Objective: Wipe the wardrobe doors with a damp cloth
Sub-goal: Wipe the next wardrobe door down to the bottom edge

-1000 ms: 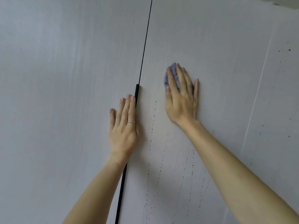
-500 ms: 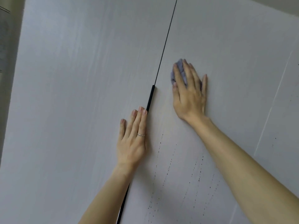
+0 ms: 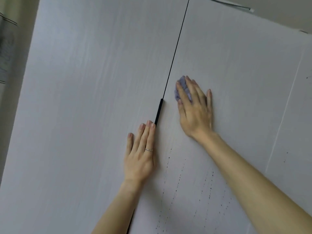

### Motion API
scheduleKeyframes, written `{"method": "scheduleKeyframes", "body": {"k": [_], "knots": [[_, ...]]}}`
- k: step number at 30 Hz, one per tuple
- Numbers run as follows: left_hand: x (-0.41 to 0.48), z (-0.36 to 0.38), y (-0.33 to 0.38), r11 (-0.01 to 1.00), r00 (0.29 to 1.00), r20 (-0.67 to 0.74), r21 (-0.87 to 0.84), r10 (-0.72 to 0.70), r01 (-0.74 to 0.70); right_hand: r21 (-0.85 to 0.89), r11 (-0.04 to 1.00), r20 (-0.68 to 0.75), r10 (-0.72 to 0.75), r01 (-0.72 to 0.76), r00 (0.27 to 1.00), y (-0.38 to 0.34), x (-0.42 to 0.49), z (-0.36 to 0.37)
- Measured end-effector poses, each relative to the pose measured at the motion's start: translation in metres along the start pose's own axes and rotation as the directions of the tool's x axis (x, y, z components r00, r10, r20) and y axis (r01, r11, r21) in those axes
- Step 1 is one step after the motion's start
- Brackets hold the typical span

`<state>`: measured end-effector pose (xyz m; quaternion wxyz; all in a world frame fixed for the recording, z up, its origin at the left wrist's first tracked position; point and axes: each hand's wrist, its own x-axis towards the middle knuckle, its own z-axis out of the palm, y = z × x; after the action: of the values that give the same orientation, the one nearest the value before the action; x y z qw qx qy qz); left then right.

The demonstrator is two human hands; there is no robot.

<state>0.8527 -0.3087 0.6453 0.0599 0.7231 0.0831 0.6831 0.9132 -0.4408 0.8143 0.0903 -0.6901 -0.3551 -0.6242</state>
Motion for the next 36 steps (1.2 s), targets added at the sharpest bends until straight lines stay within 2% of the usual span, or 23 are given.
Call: {"method": "scheduleKeyframes", "body": {"k": [2,5,7,8,9,11,13,15,17,20,22,23,24,26,29,33,36], "knots": [[0.000,-0.002,-0.001,1.000,1.000,-0.001,0.001,-0.003,0.003,0.015,0.999,-0.001,-0.053,0.053,0.999,-0.018,-0.036,0.009],[0.001,-0.001,-0.003,1.000,1.000,0.005,-0.006,0.011,-0.011,-0.028,0.951,0.075,-0.304,0.306,0.950,-0.021,-0.076,0.014],[0.000,-0.001,-0.002,1.000,1.000,0.016,0.004,0.007,-0.007,-0.040,0.903,0.134,-0.420,0.429,0.898,-0.002,-0.064,0.008],[0.000,-0.001,-0.002,1.000,1.000,0.016,0.010,0.000,0.000,-0.045,0.901,0.144,-0.422,0.432,0.895,0.007,-0.051,0.004],[0.001,0.000,-0.002,1.000,1.000,0.013,0.012,-0.003,0.003,-0.049,0.925,0.135,-0.367,0.376,0.920,0.014,-0.038,0.001],[0.001,0.000,-0.002,1.000,1.000,-0.002,0.007,-0.004,0.004,-0.040,0.986,0.083,-0.156,0.159,0.984,0.022,-0.018,-0.005],[0.000,0.000,-0.002,1.000,1.000,-0.016,0.001,0.001,-0.001,-0.005,1.000,0.012,0.018,-0.018,1.000,0.014,-0.019,-0.003],[0.000,0.001,-0.002,1.000,1.000,-0.019,-0.017,0.003,-0.003,0.033,0.992,-0.035,0.127,-0.126,0.991,-0.005,-0.048,0.005],[0.000,0.002,-0.003,1.000,1.000,-0.018,-0.027,0.003,-0.003,0.040,0.994,-0.010,0.105,-0.104,0.994,-0.023,-0.100,0.016],[0.001,0.002,-0.006,0.999,1.000,0.001,-0.029,0.018,-0.018,-0.016,0.987,0.145,-0.154,0.158,0.977,-0.023,-0.165,0.017],[0.000,0.001,-0.004,0.999,1.000,0.019,-0.034,0.019,-0.018,-0.025,0.956,0.238,-0.279,0.293,0.930,0.004,-0.159,0.005],[-0.001,0.001,-0.004,0.999,1.000,0.019,-0.031,0.011,-0.011,-0.027,0.953,0.254,-0.287,0.303,0.924,0.018,-0.142,0.000],[-0.002,0.002,-0.003,1.000,1.000,0.022,-0.030,0.008,-0.007,-0.032,0.966,0.234,-0.241,0.256,0.942,0.034,-0.122,-0.005],[-0.003,0.003,-0.002,1.000,1.000,0.006,-0.028,0.008,-0.008,-0.039,0.998,0.148,-0.038,0.044,0.988,0.066,-0.078,-0.016],[-0.002,0.007,-0.002,1.000,1.000,-0.024,-0.016,0.011,-0.011,-0.023,0.977,0.005,0.213,-0.213,0.977,0.092,-0.050,-0.022],[-0.002,0.011,-0.003,1.000,0.998,-0.063,0.002,0.012,-0.012,-0.004,0.956,-0.086,0.291,-0.292,0.953,0.069,-0.094,-0.005],[0.001,0.010,-0.003,1.000,0.998,-0.055,-0.005,0.009,-0.009,0.007,0.971,0.011,0.240,-0.240,0.971,0.048,-0.177,0.006]]}}
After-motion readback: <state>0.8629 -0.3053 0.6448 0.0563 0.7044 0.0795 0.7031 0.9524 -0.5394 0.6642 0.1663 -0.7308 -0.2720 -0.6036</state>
